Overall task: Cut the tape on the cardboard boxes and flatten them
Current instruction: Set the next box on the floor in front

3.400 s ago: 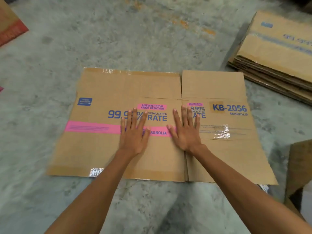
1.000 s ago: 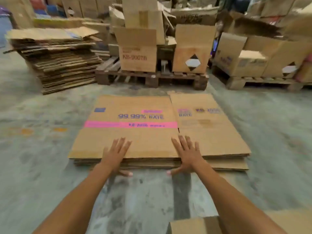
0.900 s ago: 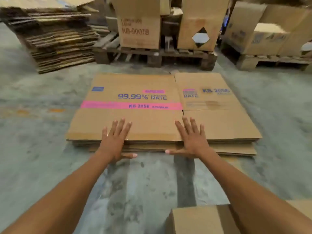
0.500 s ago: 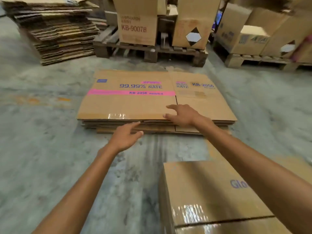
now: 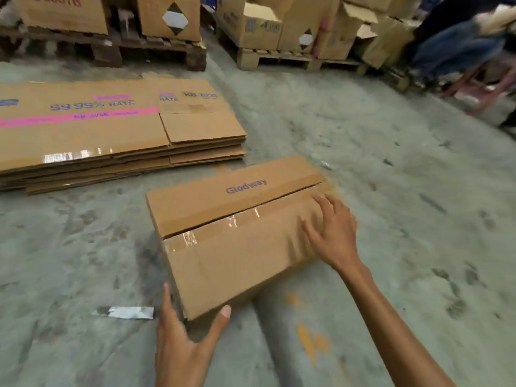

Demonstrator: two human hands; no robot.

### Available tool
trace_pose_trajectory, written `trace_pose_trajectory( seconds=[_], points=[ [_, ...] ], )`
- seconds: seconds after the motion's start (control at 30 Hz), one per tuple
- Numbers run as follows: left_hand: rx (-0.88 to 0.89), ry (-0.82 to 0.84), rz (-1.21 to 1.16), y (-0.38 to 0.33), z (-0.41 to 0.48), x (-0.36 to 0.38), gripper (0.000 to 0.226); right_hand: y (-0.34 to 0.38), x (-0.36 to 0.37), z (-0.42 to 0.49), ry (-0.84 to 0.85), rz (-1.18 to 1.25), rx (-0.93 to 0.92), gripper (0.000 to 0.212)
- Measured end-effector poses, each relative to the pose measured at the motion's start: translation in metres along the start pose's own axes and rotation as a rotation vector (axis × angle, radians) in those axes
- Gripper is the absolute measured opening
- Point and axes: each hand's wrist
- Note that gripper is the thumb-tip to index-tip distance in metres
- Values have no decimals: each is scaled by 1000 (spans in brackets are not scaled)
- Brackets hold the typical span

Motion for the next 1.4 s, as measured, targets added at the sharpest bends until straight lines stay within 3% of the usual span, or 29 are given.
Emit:
trace_pose_trajectory(
  seconds=[0.13,0.23,0.33,0.47,0.63,0.7,0.77,0.83,0.9,0.97,1.0,1.1,1.17,1.27,1.4],
  points=[
    [-43,-87,-31,-3,8,27,128,-65,16,0,55,75,348,100],
    [-7,-158,-7,2,21,30,111,-87,24,9,119,509,485,127],
    [57,-203,-2,2,33,26,101,-92,37,17,133,835,494,105],
    [94,-285,0,-20,56,-1,89,-74,36,25,41,896,379,65],
    [241,-494,-44,-80,93,-88,69,-5,-20,56,-54,852,93,61],
    [269,-544,-14,-109,99,-137,87,29,-47,69,-66,860,-32,69],
    [191,-544,88,-129,92,-185,108,63,-71,74,30,909,-151,79],
    [109,-488,134,-137,71,-232,108,99,-86,70,223,983,-277,86],
    [105,-428,28,-135,49,-268,93,128,-89,66,386,987,-397,99],
    [181,-405,-158,-124,17,-307,47,167,-81,58,467,903,-486,116],
    [225,-375,-245,-119,9,-314,24,176,-79,57,450,859,-483,118],
    [425,-351,-445,-86,-19,-354,38,220,-62,48,397,863,-445,113],
    [462,-408,-370,-66,-25,-379,59,254,-49,42,312,869,-377,108],
    [363,-617,-134,-55,-22,-407,45,316,-30,31,179,737,-250,99],
    [76,-831,96,-34,-10,-456,68,383,8,21,236,514,-293,85]
  ],
)
Point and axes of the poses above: each hand's wrist, its own z-axis towards the middle knuckle, its own x-axis out of the palm, y = z × x, and after that the axes turned 8 degrees about y, right-handed
